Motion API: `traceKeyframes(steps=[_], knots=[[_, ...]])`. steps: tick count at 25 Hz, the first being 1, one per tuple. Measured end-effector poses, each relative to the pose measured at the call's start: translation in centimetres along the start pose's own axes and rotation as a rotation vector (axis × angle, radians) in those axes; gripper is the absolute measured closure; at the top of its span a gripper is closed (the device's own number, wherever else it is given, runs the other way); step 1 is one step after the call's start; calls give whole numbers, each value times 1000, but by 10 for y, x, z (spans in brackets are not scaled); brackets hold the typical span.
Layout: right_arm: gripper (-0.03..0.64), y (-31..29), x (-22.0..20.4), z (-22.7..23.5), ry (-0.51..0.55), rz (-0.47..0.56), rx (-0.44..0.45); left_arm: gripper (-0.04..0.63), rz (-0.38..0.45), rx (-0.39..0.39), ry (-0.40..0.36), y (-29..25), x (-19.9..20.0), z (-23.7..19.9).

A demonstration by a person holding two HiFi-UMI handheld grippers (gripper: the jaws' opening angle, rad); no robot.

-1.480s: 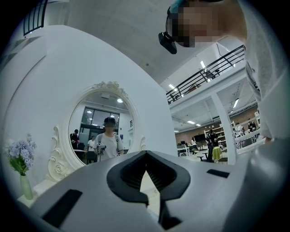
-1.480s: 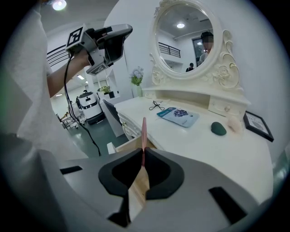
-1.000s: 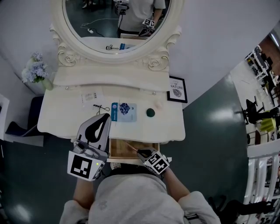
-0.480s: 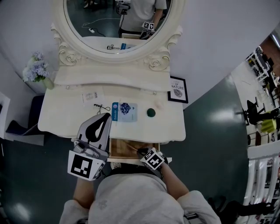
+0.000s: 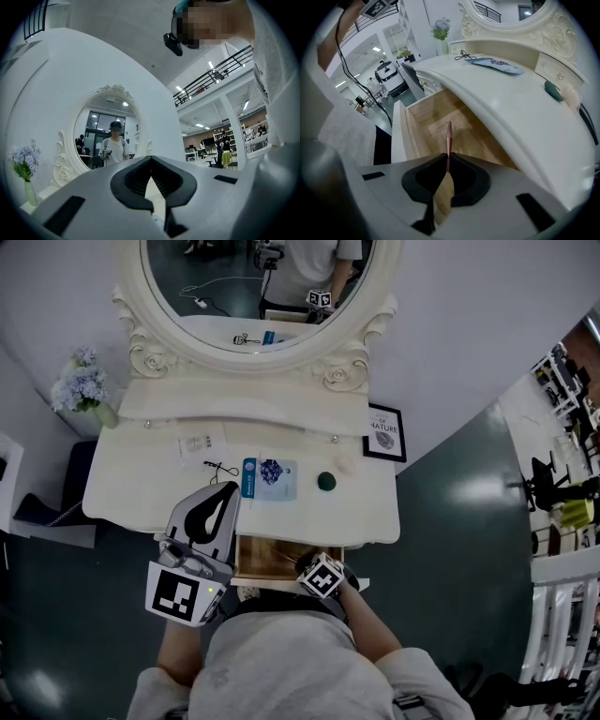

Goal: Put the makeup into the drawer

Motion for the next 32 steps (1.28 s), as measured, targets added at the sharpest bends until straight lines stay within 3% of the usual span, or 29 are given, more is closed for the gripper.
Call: traceKeyframes(steps=[13, 32], knots=[[581, -20, -11, 5, 45, -110, -10, 583, -10, 3, 8, 0, -8, -1], [580, -25, -16, 9, 43, -143, -32, 583, -17, 1, 5, -5, -6, -2]])
Point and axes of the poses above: the fingertips, and each gripper's own axes: y backward along the fingers, z to its right, x out of its top, the point moved 2 cm from there along y, backward along the fingers, and after that the axes turned 9 degrees about -x, right-handed, at the moved point
